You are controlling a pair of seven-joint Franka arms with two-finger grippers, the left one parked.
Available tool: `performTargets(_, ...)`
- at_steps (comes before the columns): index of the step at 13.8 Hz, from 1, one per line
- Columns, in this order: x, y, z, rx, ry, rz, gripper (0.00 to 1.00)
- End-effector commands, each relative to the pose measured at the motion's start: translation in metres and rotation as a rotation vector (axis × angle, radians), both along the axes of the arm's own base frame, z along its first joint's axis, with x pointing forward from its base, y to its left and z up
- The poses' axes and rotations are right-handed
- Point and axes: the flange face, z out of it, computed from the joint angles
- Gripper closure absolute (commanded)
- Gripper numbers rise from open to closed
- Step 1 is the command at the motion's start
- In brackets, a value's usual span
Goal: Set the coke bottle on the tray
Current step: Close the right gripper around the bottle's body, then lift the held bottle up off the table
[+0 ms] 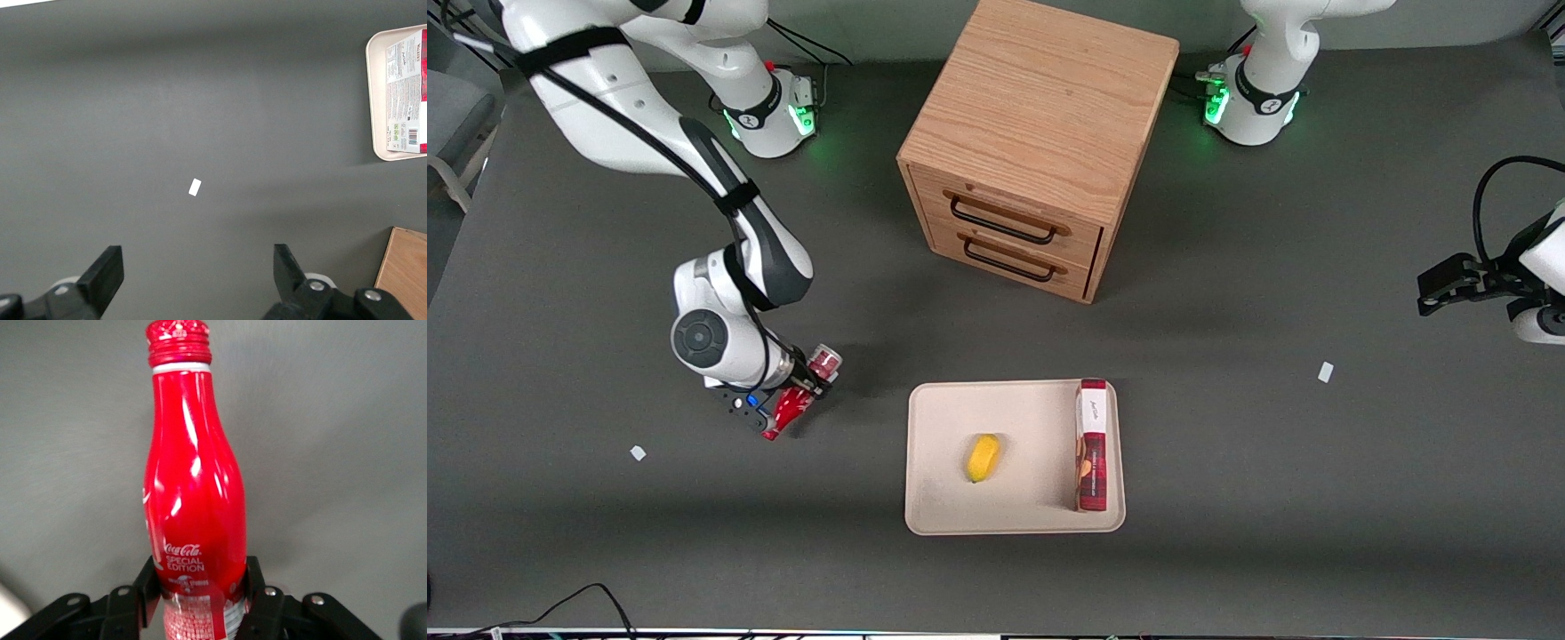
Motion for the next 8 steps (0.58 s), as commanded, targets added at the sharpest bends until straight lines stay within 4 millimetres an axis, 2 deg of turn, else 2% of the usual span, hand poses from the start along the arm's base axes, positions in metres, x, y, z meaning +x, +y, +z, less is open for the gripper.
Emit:
performTargets(1,-0.003,-0.006,0.106,-0.016,-0.043,0.149,1.0)
performTargets(2,0.001,0.0,0.139,-0.013,-0.058,0.208,1.0)
performTargets(4,0.016,0.03,0.206,0.025,-0.12,0.333,1.0)
performTargets(5,0.024,0.044,0.23,0.044,-0.143,0.36,1.0)
performTargets(6,0.031,0.064,0.241,0.075,-0.155,0.385,1.0)
performTargets(7,0.04,0.081,0.24,0.109,-0.163,0.409,1.0)
performTargets(8,0.052,0.09,0.224,0.137,-0.153,0.416,1.0)
